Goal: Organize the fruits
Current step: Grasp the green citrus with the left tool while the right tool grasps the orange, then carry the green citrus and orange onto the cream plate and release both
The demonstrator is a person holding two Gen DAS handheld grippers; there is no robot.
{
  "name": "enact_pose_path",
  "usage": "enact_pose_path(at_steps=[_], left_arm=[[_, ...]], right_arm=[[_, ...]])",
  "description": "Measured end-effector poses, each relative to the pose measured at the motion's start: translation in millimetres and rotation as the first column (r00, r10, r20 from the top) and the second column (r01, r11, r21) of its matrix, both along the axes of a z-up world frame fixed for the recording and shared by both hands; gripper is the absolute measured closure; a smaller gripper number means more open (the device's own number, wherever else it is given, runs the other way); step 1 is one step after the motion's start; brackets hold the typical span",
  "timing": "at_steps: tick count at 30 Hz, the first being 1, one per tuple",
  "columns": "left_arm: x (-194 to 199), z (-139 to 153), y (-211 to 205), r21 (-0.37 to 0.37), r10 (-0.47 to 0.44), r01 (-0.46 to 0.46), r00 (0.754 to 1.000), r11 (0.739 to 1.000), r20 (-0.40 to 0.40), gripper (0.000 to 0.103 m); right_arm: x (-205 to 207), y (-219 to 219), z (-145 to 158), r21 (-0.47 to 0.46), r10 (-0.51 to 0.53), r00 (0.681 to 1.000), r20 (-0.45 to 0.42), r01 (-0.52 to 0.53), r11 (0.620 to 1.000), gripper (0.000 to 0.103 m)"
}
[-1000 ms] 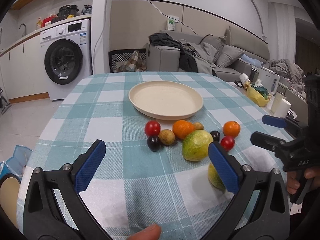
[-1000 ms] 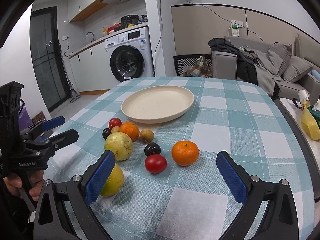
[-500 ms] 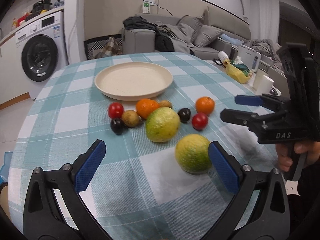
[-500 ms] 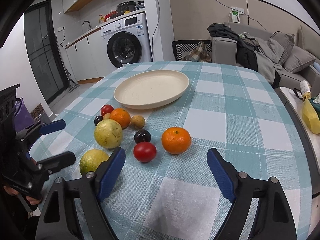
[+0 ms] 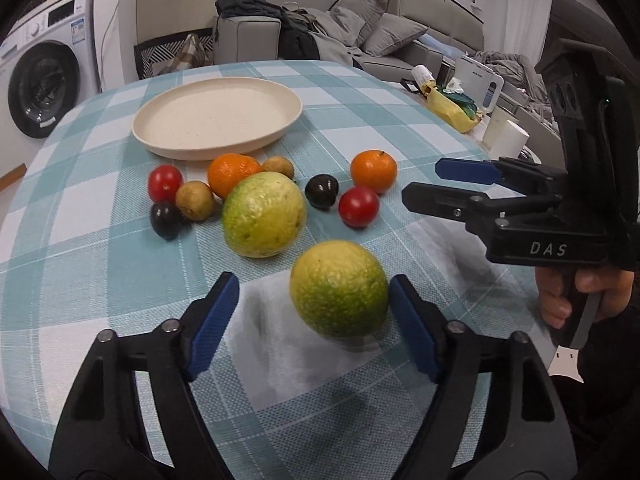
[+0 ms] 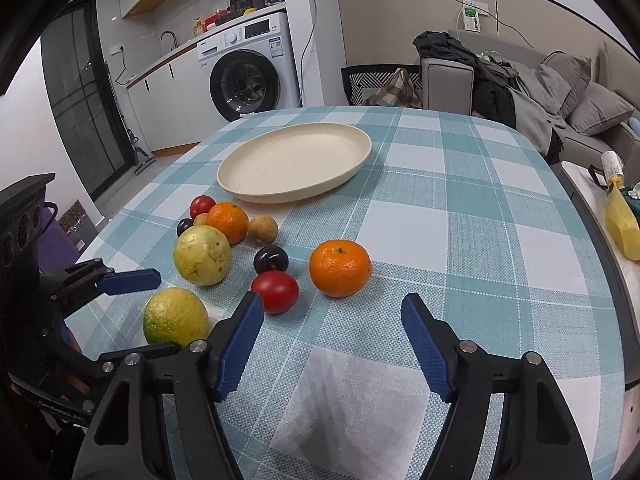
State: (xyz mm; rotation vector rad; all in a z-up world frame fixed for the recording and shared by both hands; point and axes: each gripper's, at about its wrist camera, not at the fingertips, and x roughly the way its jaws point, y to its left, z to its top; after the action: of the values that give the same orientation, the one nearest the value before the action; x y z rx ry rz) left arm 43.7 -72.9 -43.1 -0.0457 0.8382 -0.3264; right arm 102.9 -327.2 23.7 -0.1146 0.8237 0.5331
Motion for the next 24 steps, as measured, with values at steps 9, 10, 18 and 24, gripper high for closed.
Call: enact_pose_path(at_steps=[9,10,18,24], left_arm=[[2,-2,-7,-0.040,-0.055,0.054,0.998,0.998,-0.012,0.056],[2,-1,-6,-0.046,-0.055,0.055,0.998,0.997,-0.013,0.056],[-2,15,11,-0.091,-0.006,0.009,0.999,0.996,0.038,0.056],[-3,31,33,-0.111,0.056,-0.047,0.995,0.993,0.083,0.056]], right_arm=[[14,-2,-1,0.026,-0.022,0.999,-0.032,0.023,0.999,0.037],[18,-1,-2,0.026,-0.024,0.999,-0.040,0.025,0.999,0.040],[42,5,-13,0.025,-0.056,0.993,-0.105,0.059,0.998,0.050],[47,11,-18,0.019,-0.040,0.992,-0.115,0.043,0.999,0.056]])
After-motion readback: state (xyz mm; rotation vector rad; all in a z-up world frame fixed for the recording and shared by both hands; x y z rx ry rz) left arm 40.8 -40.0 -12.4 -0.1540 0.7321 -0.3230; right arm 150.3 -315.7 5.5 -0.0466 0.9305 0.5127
